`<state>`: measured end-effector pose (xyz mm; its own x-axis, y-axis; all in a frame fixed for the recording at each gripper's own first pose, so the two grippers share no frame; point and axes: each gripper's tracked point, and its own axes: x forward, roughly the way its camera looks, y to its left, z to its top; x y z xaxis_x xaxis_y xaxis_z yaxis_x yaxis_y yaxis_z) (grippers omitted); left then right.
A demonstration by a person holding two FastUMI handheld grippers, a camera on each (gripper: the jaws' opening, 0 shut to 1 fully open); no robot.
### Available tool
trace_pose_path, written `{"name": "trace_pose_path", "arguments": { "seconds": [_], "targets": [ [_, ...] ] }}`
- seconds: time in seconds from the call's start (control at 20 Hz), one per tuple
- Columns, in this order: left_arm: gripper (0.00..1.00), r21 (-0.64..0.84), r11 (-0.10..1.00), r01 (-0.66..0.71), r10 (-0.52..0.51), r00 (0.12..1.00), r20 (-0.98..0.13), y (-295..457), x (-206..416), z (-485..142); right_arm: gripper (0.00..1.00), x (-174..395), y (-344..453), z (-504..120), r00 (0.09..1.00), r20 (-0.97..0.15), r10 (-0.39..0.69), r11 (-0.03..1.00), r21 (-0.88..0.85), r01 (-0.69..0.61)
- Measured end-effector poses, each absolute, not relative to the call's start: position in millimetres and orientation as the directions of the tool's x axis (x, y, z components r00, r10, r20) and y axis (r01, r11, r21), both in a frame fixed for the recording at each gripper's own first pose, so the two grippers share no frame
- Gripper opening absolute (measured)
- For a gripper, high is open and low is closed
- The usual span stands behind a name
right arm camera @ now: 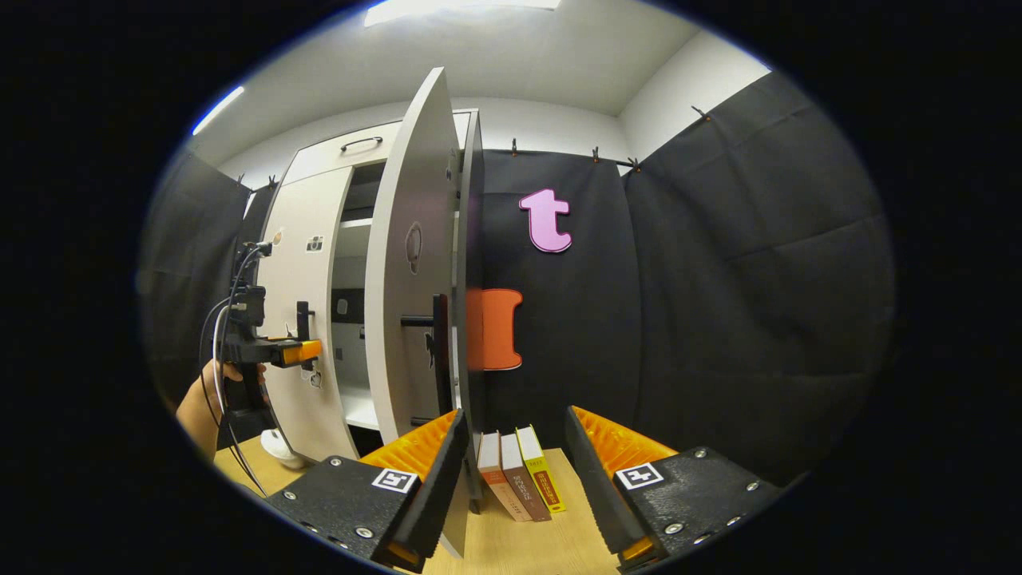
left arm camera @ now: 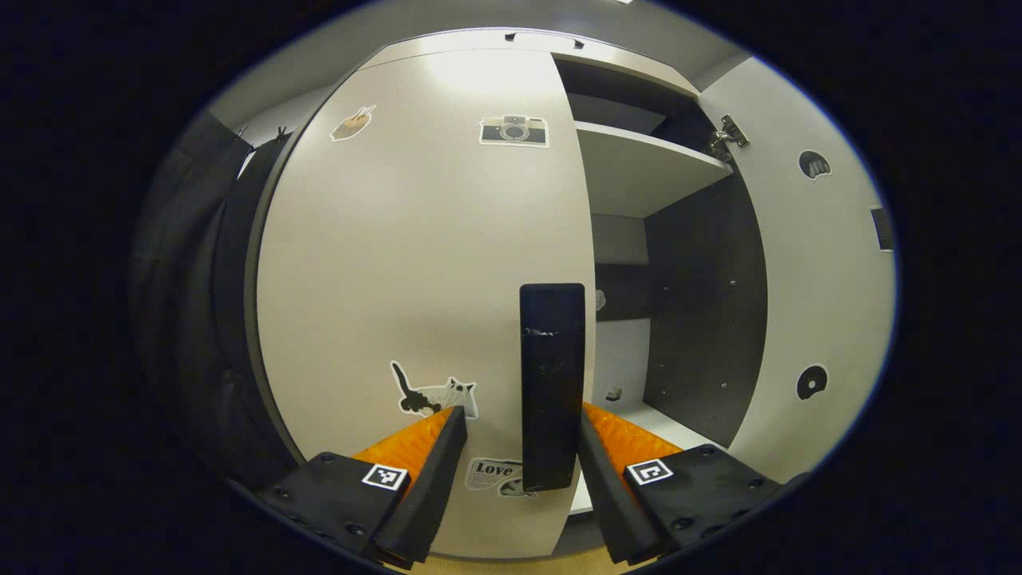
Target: Open the right door of the double-door shoe cabinet with the right hand, and open the left door with the left hand.
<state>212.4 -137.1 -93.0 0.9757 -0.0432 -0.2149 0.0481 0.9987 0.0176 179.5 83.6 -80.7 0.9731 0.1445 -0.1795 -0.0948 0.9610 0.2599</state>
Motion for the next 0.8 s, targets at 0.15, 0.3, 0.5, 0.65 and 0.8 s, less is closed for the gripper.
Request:
{"name": "trace_pose_path", "arguments": {
  "seconds": [0.15, 0.3, 0.5, 0.65, 0.8],
  "targets": [
    [0.83, 0.009, 0.999, 0.043, -0.039, 0.973, -0.229, -142, 212, -96, 0.76, 178, 78, -80, 0.975, -0.175, 0.134, 0.963, 0.256, -0.086],
    [0.62, -0.005, 0.996, 0.084, -0.083, 0.967, -0.241, -157, 211, -100, 0.76, 174, 75, -86, 0.973, -0.190, 0.131, 0.964, 0.252, -0.081],
    [0.31, 0.002, 0.997, 0.079, -0.076, 0.962, -0.261, -155, 211, -100, 0.76, 164, 74, -100, 0.960, -0.245, 0.133, 0.965, 0.251, -0.070],
    [0.26, -0.023, 0.996, 0.090, -0.093, 0.957, -0.275, -155, 206, -101, 0.76, 158, 70, -103, 0.959, -0.255, 0.127, 0.966, 0.253, -0.061],
    [0.26, -0.022, 0.996, 0.086, -0.089, 0.954, -0.287, -153, 189, -99, 0.75, 159, 71, -103, 0.960, -0.250, 0.127, 0.961, 0.270, -0.057]
  ]
}}
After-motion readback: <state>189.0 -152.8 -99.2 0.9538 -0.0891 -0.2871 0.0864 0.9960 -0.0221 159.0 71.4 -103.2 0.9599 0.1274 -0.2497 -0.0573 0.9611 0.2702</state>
